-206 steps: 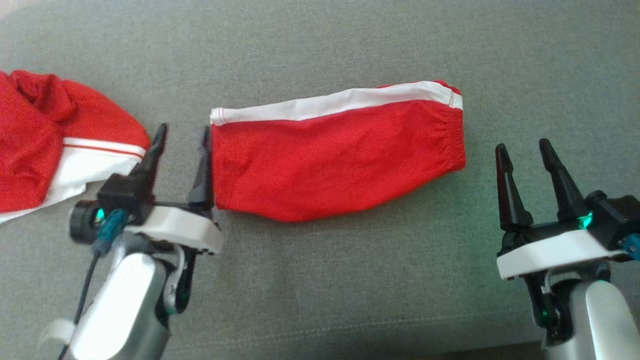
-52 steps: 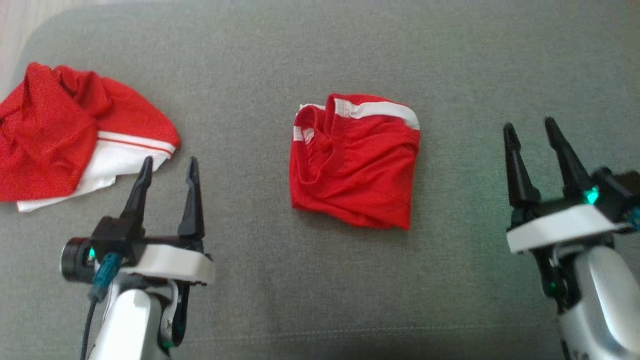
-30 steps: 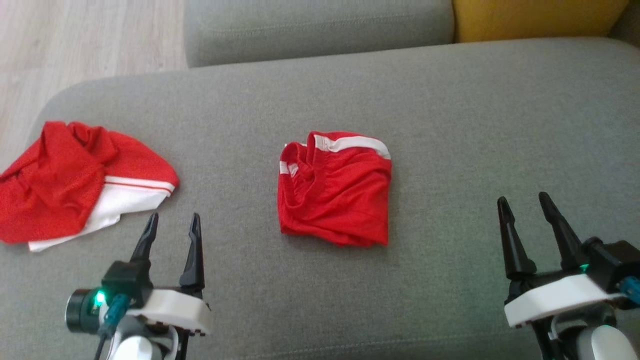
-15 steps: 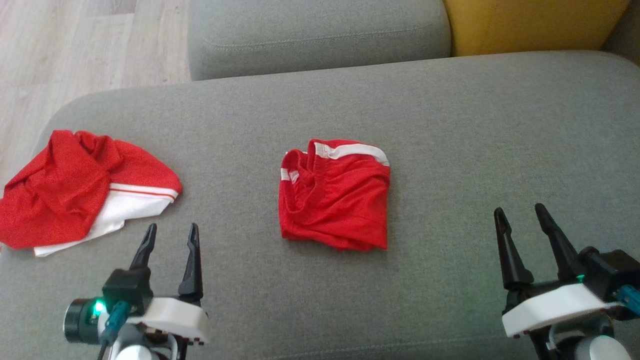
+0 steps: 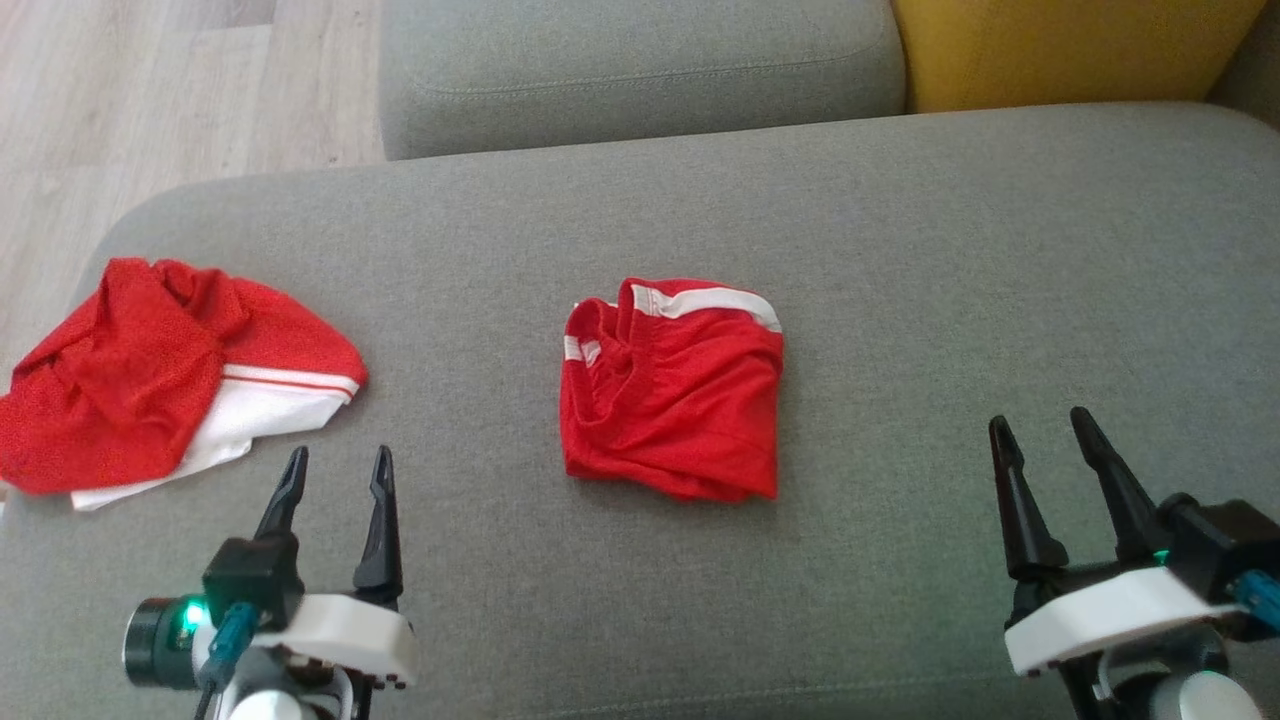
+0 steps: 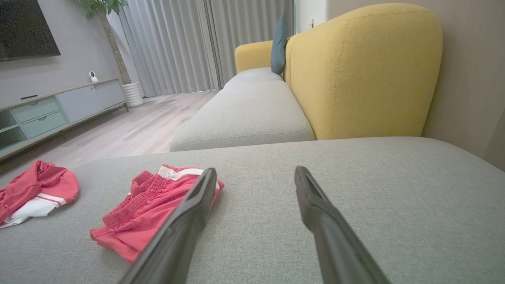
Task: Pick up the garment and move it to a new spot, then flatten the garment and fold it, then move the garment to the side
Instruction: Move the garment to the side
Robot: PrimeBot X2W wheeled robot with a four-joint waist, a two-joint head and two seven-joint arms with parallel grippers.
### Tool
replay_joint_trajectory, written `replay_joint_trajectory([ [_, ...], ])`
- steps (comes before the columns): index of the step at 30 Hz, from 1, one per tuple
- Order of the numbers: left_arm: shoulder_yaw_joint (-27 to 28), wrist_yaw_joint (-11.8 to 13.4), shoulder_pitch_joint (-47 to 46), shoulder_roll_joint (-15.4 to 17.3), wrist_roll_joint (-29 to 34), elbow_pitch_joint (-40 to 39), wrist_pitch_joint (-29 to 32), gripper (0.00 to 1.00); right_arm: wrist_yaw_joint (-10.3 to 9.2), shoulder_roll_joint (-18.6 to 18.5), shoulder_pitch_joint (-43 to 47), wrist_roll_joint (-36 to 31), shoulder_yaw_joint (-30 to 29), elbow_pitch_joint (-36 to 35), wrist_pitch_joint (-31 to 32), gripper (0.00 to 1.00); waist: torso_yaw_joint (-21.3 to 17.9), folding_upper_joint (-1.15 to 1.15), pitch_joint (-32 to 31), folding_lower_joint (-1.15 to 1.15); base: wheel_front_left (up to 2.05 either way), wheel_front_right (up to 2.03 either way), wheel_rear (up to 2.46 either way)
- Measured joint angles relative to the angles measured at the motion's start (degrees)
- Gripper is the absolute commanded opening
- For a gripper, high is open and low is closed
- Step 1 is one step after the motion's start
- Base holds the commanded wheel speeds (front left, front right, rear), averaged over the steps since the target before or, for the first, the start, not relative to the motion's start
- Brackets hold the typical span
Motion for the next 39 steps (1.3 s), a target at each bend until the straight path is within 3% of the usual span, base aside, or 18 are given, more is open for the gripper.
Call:
replay_joint_trajectory([
  [15, -1.96, -0.14, -3.50, 0.16, 0.10, -1.64, -0.54, 1.00, 0.00, -0.04, -3.05, 0.09, -0.23, 5.42, 2.02, 1.00, 3.01, 0.00, 4.43, 0.00, 0.00, 0.00, 0.00],
  [28, -2.83, -1.04, -10.74, -1.92, 0.09, -0.69, -2.19, 1.00, 0.00, -0.05, -20.58, 2.20, 6.47, 24.60, 2.43, 1.00, 10.64, 0.00, 12.08, 0.01, 0.00, 0.00, 0.00],
  [35, -3.10, -1.56, -12.55, -2.97, 0.10, -0.27, -2.19, 1.00, 0.00, 0.09, -25.45, 2.81, 5.35, 34.40, 2.87, 1.00, 13.37, 0.00, 14.02, 0.01, 0.00, 0.00, 0.00],
  [38, -3.07, -1.60, -12.55, -3.18, 0.11, -0.32, -2.20, 1.00, 0.00, 0.36, -26.32, 6.42, 5.90, 36.35, 5.26, 1.00, 13.43, 0.00, 14.14, 0.00, 0.00, 0.00, 0.00],
  [39, -3.03, -1.60, -12.55, -3.19, 0.12, -0.33, -2.20, 1.00, 0.00, 0.35, -26.79, 7.76, 6.45, 36.52, 6.42, 0.88, 13.34, 0.00, 14.15, 0.00, 0.00, 0.00, 0.00],
])
